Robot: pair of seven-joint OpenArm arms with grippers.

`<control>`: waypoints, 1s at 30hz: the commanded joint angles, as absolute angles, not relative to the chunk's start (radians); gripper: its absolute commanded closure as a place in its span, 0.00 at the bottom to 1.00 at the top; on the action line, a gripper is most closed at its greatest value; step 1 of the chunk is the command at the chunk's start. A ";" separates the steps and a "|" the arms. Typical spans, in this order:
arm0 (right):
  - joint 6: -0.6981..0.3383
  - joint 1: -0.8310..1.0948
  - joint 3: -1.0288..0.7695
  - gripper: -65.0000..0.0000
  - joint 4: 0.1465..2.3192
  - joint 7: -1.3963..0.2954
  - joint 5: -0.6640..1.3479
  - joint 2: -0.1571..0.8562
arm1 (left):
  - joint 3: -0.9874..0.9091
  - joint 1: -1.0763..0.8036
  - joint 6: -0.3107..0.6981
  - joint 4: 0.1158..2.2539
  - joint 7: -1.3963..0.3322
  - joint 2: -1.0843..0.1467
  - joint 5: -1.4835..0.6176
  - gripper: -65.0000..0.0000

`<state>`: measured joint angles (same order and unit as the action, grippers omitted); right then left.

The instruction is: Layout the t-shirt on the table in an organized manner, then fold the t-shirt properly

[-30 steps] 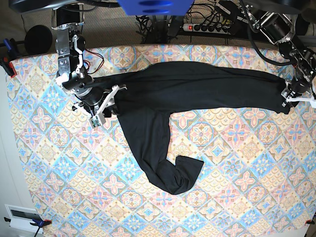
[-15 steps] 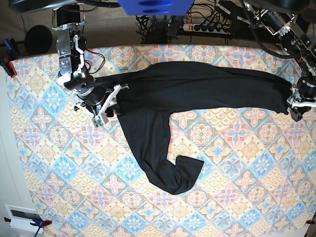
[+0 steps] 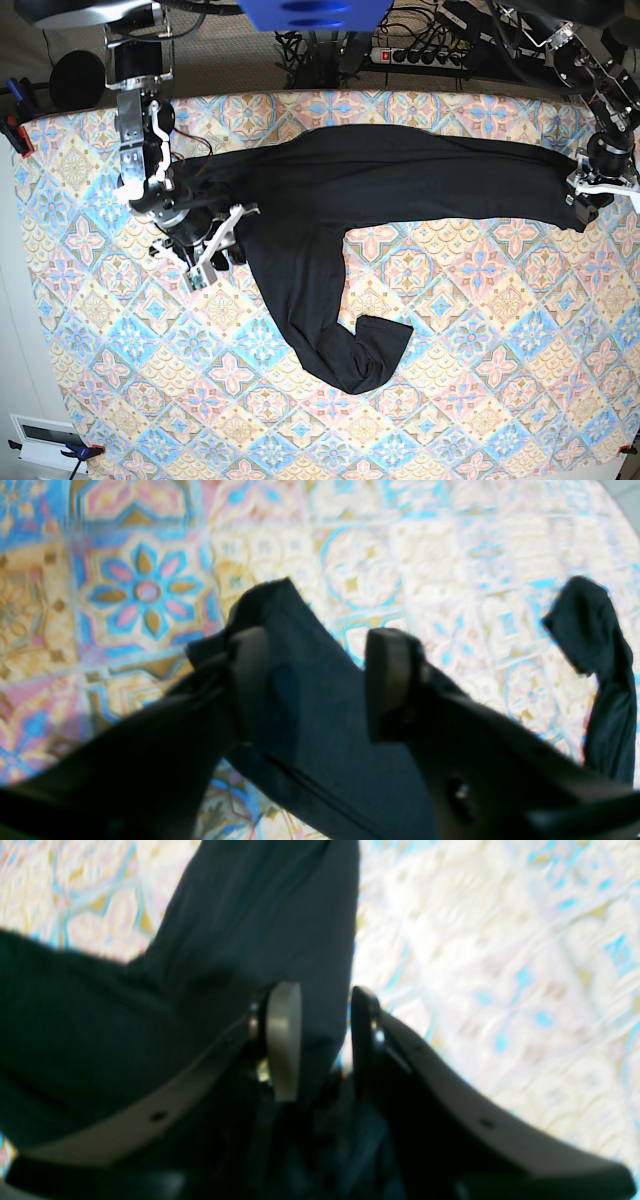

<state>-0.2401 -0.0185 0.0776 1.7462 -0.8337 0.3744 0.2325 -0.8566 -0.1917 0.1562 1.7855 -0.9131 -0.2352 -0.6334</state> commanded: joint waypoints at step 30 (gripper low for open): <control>-0.243 -0.449 0.266 0.52 1.251 -0.769 0.383 0.127 | -0.858 -0.182 0.159 1.814 -0.889 -0.211 -0.633 0.79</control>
